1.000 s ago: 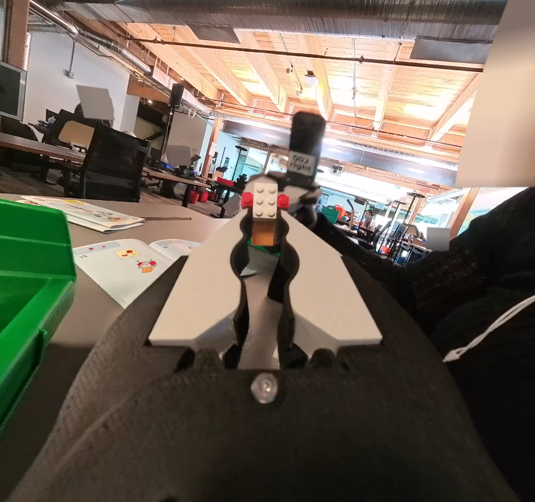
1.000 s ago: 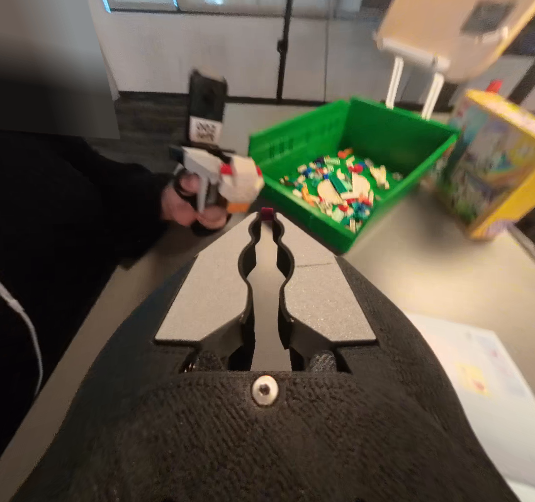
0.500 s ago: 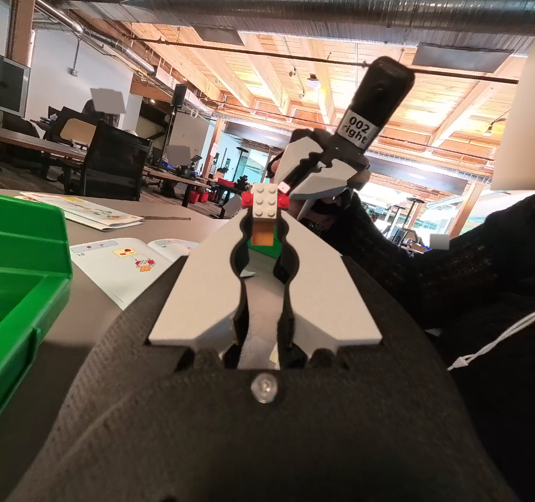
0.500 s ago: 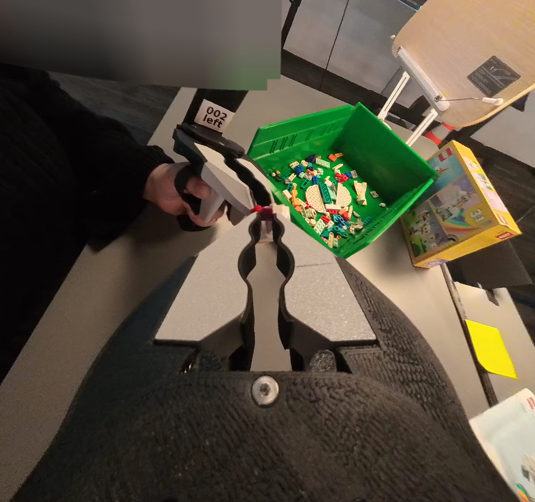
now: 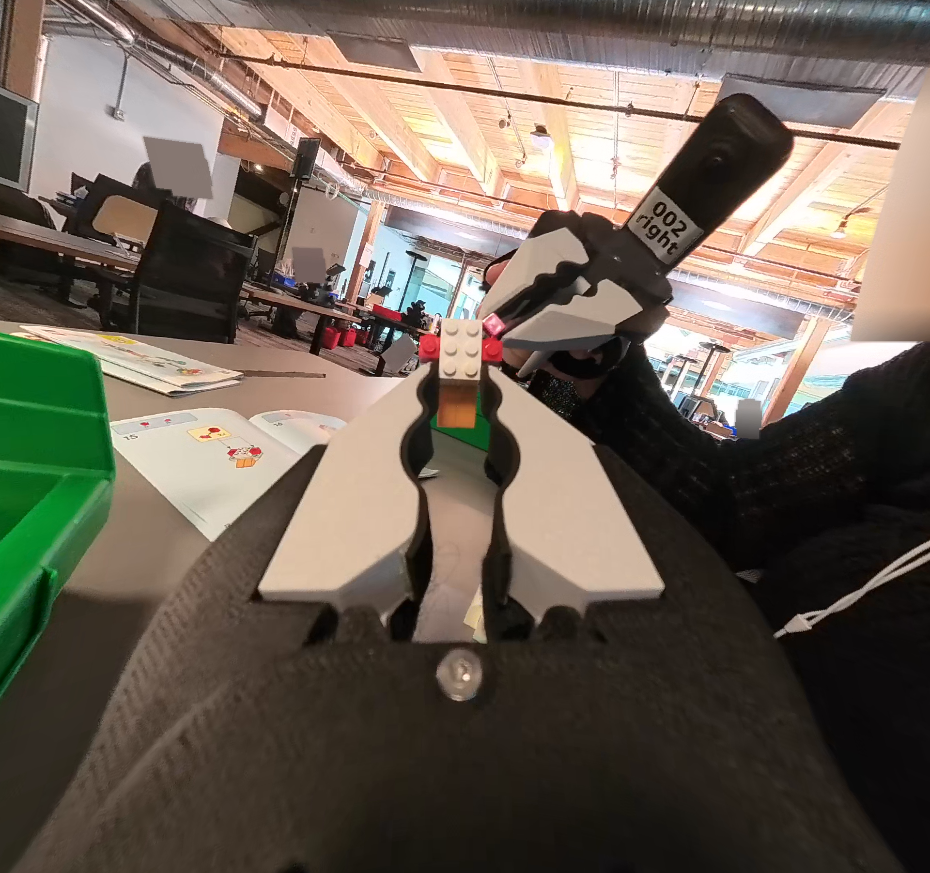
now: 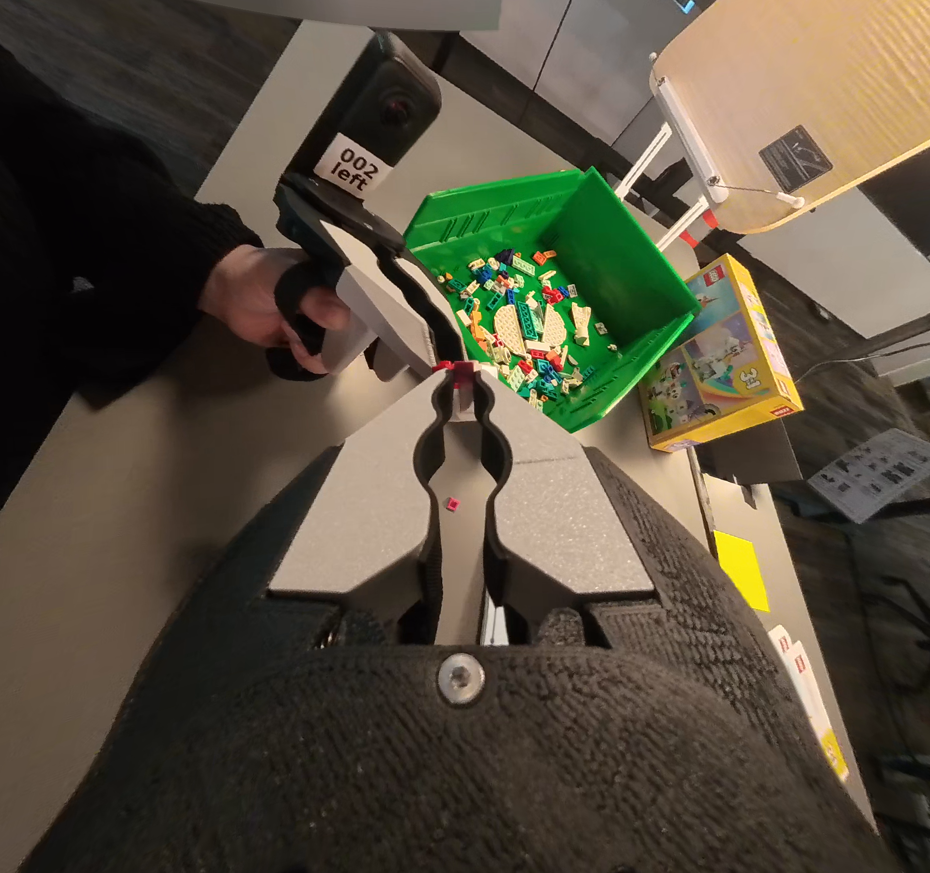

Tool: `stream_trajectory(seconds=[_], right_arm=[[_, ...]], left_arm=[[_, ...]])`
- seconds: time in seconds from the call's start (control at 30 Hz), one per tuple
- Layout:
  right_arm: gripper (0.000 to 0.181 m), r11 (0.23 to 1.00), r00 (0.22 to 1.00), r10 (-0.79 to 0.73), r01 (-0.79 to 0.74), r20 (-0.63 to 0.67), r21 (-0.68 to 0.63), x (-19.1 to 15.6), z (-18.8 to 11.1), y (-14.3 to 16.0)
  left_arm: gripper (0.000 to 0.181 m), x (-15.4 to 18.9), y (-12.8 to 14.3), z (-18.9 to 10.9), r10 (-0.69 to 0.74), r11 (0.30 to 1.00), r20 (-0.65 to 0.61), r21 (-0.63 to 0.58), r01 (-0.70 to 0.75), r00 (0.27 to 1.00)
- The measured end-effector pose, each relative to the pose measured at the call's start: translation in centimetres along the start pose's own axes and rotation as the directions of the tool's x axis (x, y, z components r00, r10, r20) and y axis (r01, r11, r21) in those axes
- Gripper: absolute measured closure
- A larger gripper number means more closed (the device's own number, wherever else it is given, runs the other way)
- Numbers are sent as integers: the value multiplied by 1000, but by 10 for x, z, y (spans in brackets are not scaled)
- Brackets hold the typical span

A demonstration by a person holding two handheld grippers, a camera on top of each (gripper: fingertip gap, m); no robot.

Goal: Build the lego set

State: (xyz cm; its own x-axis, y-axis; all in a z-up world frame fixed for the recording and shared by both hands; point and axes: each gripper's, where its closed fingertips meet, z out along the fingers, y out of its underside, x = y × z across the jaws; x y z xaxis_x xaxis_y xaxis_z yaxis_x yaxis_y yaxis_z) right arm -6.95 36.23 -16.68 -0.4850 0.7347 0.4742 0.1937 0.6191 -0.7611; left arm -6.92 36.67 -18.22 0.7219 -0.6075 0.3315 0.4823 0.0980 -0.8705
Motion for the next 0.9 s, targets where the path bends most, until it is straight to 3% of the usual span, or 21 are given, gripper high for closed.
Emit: stream_trajectory(seconds=[0.9], right_arm=[[174, 999, 1000, -21, 22, 4, -24, -2, -3, 0]], left_arm=[[166, 3, -1, 3, -17, 1000, -29, -6, 17, 999]])
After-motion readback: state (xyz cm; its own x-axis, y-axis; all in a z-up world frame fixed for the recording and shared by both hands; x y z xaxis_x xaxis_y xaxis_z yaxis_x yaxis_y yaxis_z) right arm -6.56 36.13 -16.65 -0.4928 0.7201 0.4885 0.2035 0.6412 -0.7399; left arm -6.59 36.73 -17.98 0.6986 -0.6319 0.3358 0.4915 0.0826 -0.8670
